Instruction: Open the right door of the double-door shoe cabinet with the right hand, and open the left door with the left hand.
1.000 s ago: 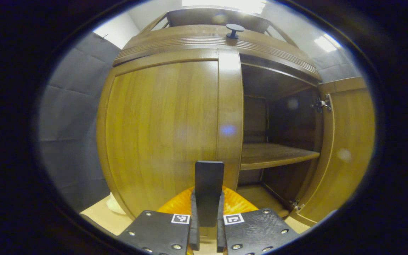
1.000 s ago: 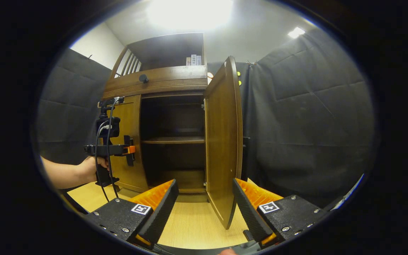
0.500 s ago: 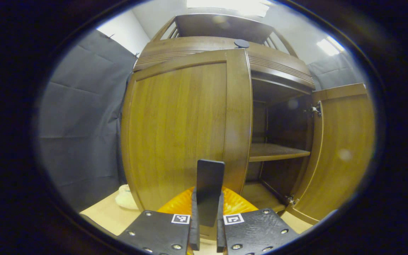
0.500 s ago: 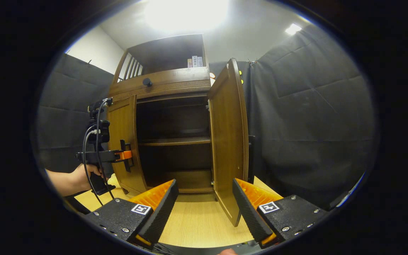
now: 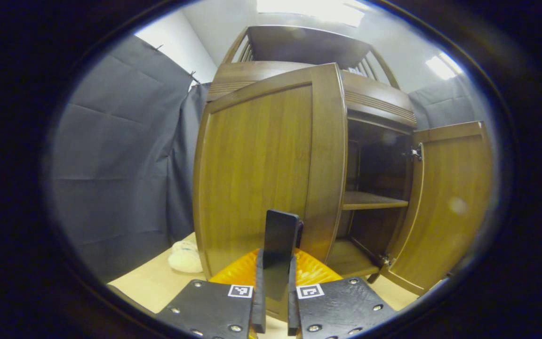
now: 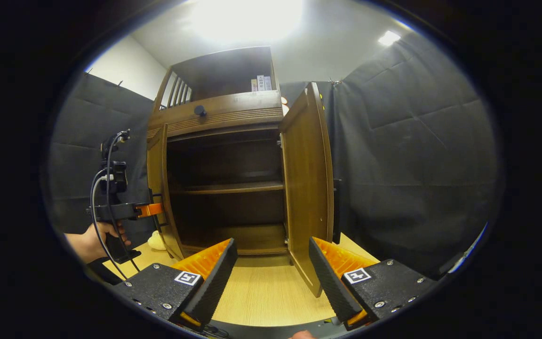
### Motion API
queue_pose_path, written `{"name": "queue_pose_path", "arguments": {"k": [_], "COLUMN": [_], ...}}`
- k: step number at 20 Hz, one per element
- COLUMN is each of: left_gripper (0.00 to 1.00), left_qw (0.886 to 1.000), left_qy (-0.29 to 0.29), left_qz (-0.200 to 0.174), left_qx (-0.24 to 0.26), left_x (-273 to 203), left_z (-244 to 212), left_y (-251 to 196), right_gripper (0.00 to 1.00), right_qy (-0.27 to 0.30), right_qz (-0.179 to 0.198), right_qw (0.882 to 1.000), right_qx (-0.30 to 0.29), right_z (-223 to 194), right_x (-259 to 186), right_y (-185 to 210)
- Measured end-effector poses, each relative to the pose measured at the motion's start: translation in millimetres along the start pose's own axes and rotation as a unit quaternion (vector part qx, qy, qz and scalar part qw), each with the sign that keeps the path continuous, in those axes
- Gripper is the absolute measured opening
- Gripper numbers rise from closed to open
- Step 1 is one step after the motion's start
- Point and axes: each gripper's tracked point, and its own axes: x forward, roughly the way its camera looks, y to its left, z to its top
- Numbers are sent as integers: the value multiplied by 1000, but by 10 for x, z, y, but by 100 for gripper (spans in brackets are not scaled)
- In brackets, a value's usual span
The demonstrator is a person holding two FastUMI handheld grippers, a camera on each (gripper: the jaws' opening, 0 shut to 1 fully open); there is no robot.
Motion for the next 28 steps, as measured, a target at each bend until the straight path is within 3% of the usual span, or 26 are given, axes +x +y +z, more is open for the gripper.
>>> {"name": "queue_pose_path", "arguments": {"k": [6, 7, 9, 15, 16, 17, 22, 24, 28], "left_gripper": [24, 19, 24, 24, 12, 24, 24, 13, 18], "left_qw": [1000, 1000, 1000, 999, 998, 998, 995, 992, 992], "left_qy": [-2, -3, -4, -7, -7, -9, -15, -20, -18], "left_qz": [13, 17, 25, 53, 58, 64, 98, 121, 127], "left_qx": [-2, -4, -9, -2, -3, -5, -7, -1, 4], "left_x": [-18, -11, 6, 14, 15, 14, 0, -8, -34], "left_z": [-10, -9, -31, -24, -35, -24, -25, -18, -36], "left_y": [41, 43, 52, 116, 129, 138, 213, 268, 275], "right_gripper": [94, 94, 94, 94, 94, 94, 94, 94, 94], "right_qy": [5, 6, 5, 7, 7, 7, 8, 5, 2], "right_qz": [13, 17, 25, 47, 50, 51, 53, 52, 54], "right_qw": [1000, 1000, 1000, 999, 999, 999, 999, 999, 999], "right_qx": [10, 10, 9, 5, 5, 5, 5, 6, 4], "right_z": [-42, -36, -33, -43, -53, -52, -58, -39, -25], "right_x": [-16, -14, -11, -5, -9, -19, -46, -63, -55], "right_y": [121, 152, 214, 389, 411, 425, 464, 480, 537]}}
